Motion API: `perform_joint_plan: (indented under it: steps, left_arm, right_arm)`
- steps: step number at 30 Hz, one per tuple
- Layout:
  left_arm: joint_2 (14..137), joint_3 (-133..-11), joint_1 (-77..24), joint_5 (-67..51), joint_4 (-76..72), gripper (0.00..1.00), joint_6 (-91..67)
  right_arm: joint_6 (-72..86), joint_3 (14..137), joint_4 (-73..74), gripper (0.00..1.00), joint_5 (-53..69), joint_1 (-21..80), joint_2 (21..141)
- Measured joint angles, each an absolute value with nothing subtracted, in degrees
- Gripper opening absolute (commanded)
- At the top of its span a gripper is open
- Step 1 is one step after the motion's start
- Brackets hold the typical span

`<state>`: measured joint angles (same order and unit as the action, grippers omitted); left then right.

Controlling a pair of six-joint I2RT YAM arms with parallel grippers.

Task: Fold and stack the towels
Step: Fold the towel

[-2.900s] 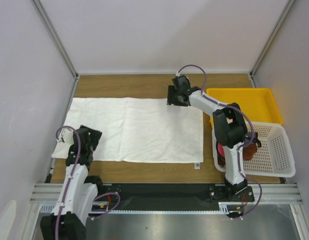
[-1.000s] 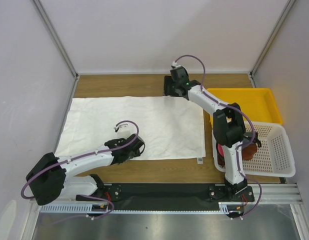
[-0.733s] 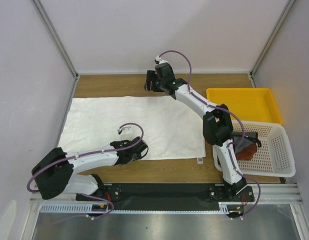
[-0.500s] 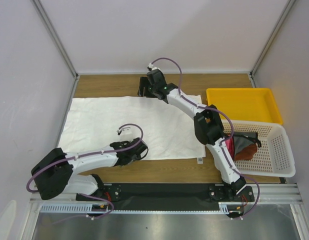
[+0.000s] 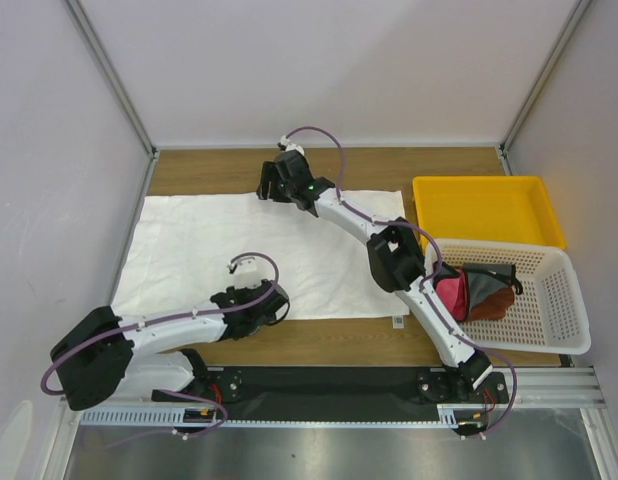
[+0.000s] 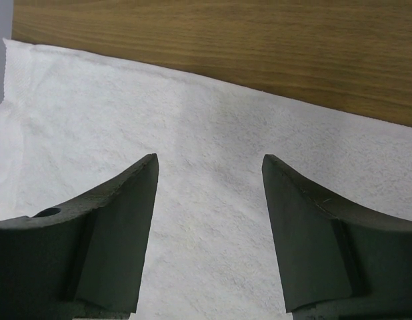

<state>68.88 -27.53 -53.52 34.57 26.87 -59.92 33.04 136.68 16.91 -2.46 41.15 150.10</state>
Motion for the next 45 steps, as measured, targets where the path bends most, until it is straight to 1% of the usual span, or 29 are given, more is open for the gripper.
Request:
perform_joint_plan:
  steps: [12, 19, 23, 28, 30, 35, 38, 45]
  left_arm:
    - [62.8, -22.7, -53.6, 34.7, 23.2, 0.54, -60.0]
    - [62.3, -22.1, -54.2, 35.0, 21.9, 0.55, -60.0]
    - [63.0, -22.3, -55.2, 35.9, 21.8, 0.56, -60.0]
    - [64.6, -23.5, -56.8, 37.3, 22.7, 0.58, -60.0]
    - [64.8, -24.1, -57.9, 37.1, 23.7, 0.61, -60.1]
    - [64.7, -26.5, -59.6, 35.7, 28.3, 0.75, -59.9]
    - [63.9, -28.7, -59.8, 35.7, 30.3, 0.76, -59.4]
    - [63.1, -31.9, -59.9, 35.9, 30.2, 0.74, -57.9]
  right_arm:
    - [33.6, 140.1, 16.2, 0.68, -8.6, 42.0, 155.0]
    - [32.5, 140.8, 16.5, 0.68, -11.9, 43.0, 156.4]
    - [31.7, 142.9, 16.9, 0.66, -13.5, 43.2, 157.3]
    - [31.0, 143.4, 16.9, 0.64, -15.4, 43.4, 157.4]
    - [30.4, 143.8, 17.0, 0.63, -16.3, 43.4, 157.7]
    - [28.5, 144.5, 17.4, 0.63, -18.5, 43.8, 158.3]
    - [28.1, 144.8, 17.7, 0.63, -19.1, 44.1, 158.6]
    - [27.1, 144.8, 18.9, 0.6, -19.8, 44.6, 158.9]
